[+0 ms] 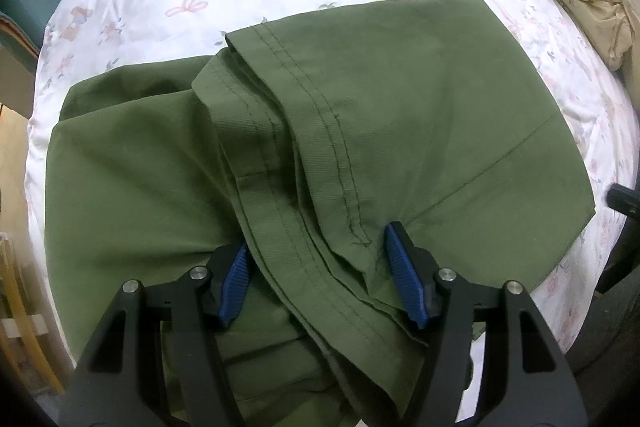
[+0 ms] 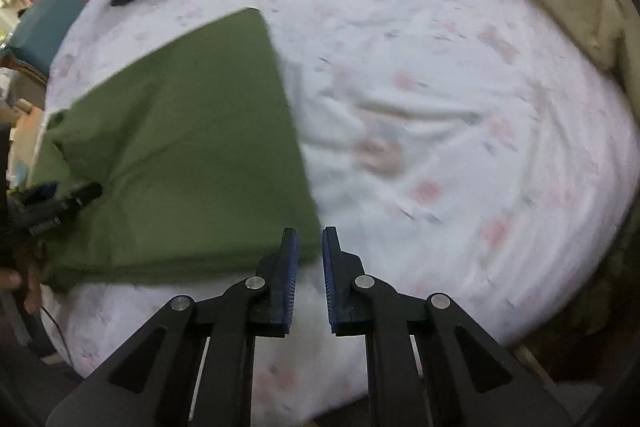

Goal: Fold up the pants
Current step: 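Press the folded leg flat with the open left tool while the right tool withdraws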

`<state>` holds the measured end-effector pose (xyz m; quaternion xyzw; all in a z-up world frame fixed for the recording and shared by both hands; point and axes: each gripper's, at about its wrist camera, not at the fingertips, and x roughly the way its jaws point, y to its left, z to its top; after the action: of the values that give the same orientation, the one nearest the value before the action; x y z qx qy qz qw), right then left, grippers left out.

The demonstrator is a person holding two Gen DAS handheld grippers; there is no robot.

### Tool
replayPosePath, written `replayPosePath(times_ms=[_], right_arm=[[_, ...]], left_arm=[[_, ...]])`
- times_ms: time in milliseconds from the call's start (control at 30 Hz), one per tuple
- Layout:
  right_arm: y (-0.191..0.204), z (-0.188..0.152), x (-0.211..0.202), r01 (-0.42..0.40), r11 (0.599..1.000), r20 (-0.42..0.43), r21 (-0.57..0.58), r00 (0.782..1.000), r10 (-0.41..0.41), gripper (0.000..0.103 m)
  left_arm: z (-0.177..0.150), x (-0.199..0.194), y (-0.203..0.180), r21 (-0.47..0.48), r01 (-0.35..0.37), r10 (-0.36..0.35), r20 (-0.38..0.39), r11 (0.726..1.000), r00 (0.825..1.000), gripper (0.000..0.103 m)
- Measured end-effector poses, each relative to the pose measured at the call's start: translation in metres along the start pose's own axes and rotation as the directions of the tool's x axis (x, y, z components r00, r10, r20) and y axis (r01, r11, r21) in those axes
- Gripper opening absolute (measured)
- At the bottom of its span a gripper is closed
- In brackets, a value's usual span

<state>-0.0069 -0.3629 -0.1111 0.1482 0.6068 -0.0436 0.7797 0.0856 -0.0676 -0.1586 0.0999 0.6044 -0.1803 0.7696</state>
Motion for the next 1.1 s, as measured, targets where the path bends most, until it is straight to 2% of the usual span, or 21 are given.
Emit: replayPosePath(times_ms=[100,133,233,333,367,433,533,600,633,700,767,833,967,1033,1100], right_arm=[[0.006,-0.006,0.050,0.114,0.993,-0.120,-0.017,0.986,-0.115,0.007],[0.004,-0.010,0.061,0.119,0.993,-0.144,-0.012,0.982,-0.119,0.006],[0.000,-0.005,0.049,0.107,0.994,-0.154,0.006,0.983,-0.105,0.006],[0.005,0.014,0.015,0.037,0.999,-0.069,0.009,0.997,-0.036,0.009],[0.010,0.026,0.001,-0.004,1.000,-0.013,-0.009,1.000,0.004,0.009],[0.020,0.049,-0.008,-0.051,0.998,0.044,-0.036,0.998,0.053,0.009],[0.035,0.098,0.002,-0.075,0.994,0.105,-0.078,0.991,0.083,0.009],[0.049,0.127,0.025,-0.097,0.991,0.090,-0.095,0.990,0.106,0.009],[0.058,0.138,0.041,-0.078,0.990,0.078,-0.115,0.993,0.087,0.009],[0.061,0.155,0.075,0.033,0.985,0.063,-0.170,0.998,-0.022,0.009],[0.057,0.167,0.106,0.033,0.990,0.040,-0.136,0.999,-0.027,0.008],[0.046,0.171,0.109,0.069,0.988,0.075,-0.135,0.995,-0.060,0.005],[0.037,0.186,0.112,0.061,0.992,0.097,-0.108,0.994,-0.050,0.005],[0.036,0.187,0.112,0.047,0.993,0.085,-0.106,0.996,-0.038,0.005],[0.032,0.187,0.102,0.030,0.995,0.108,-0.097,0.994,-0.019,0.006]], left_arm=[[0.001,-0.001,0.000,-0.002,0.005,-0.005,-0.006,1.000,1.000,0.061],[0.001,-0.002,0.000,-0.001,0.007,-0.007,-0.008,1.000,1.000,0.061],[0.003,-0.003,0.001,-0.004,0.008,-0.008,-0.013,1.000,1.000,0.061],[0.006,-0.009,0.007,-0.044,0.025,-0.025,-0.010,0.999,1.000,0.061],[0.007,-0.014,0.009,-0.057,0.026,-0.026,0.003,0.998,1.000,0.061],[0.008,-0.019,0.010,-0.062,0.032,-0.031,0.022,0.998,0.999,0.061],[0.006,-0.015,0.014,-0.068,0.035,-0.034,0.016,0.997,0.999,0.061],[0.005,-0.009,0.017,-0.081,0.046,-0.045,0.004,0.996,0.999,0.061],[0.005,-0.007,0.017,-0.078,0.047,-0.047,0.002,0.996,0.999,0.061],[0.007,-0.005,0.016,-0.066,0.048,-0.049,-0.009,0.997,0.999,0.061],[0.009,-0.003,0.016,-0.063,0.047,-0.049,-0.025,0.997,0.999,0.062],[0.011,-0.002,0.018,-0.072,0.052,-0.054,-0.035,0.996,0.998,0.062],[0.014,0.000,0.022,-0.078,0.070,-0.073,-0.041,0.995,0.997,0.062],[0.013,-0.001,0.023,-0.066,0.073,-0.075,-0.035,0.995,0.997,0.062],[0.012,-0.003,0.024,-0.065,0.072,-0.075,-0.032,0.995,0.997,0.062]])
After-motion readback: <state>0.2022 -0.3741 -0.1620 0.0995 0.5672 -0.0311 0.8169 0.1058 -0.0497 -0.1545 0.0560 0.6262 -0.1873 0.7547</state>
